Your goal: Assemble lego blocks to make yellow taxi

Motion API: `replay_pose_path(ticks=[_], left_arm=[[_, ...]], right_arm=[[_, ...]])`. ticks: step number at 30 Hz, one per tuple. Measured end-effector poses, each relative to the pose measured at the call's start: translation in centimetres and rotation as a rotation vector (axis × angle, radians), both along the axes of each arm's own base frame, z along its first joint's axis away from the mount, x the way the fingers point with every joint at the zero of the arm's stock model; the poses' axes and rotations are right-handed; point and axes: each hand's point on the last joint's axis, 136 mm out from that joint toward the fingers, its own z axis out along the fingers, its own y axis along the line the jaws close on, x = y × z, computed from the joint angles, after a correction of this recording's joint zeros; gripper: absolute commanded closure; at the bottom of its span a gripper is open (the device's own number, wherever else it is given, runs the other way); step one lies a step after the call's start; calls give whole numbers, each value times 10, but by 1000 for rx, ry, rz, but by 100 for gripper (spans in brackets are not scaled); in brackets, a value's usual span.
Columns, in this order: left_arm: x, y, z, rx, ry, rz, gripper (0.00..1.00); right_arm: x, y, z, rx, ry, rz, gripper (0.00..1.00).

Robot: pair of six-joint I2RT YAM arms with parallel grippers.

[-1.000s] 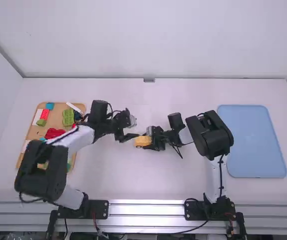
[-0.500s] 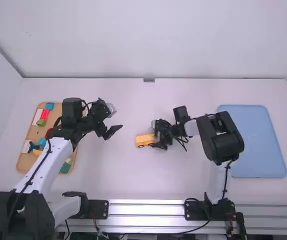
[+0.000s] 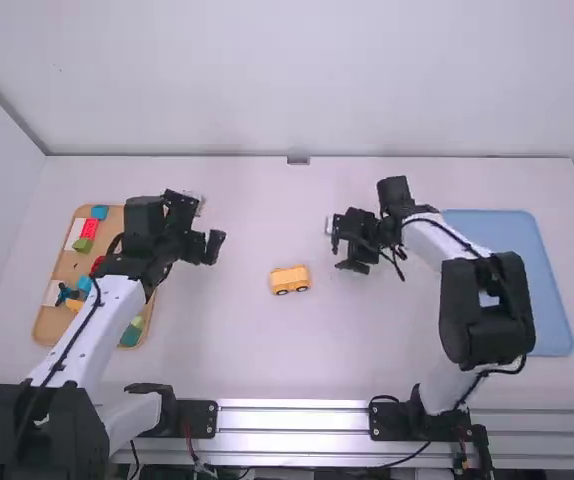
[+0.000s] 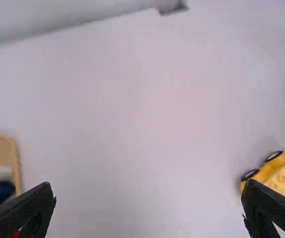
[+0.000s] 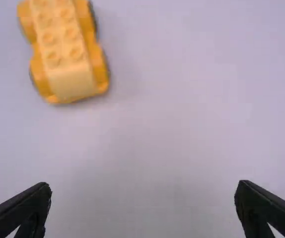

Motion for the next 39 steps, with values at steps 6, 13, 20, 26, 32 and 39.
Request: replay_pose_path(ticks=[6,13,20,26,32,39], left_arm=[[7,14,3,-61,7,162,1],[-13,58,-1,-113,76,570,1],[-54,100,20,-149,25,933,1],[-98,132,33,-90,-24,1162,1],[-140,161,40,-87,-56,1370,1],[-178,201,41,-146,-58,1574,1]], right_arm=[[34,42,63,208,-66,-32,1],[18,101,101,259,-38,48,1],[-6,136,112,298,-10,131,1],[-3,151,130,359,9,100,1],[5,157,143,420,41,42,2],[6,157,144,429,57,25,1]])
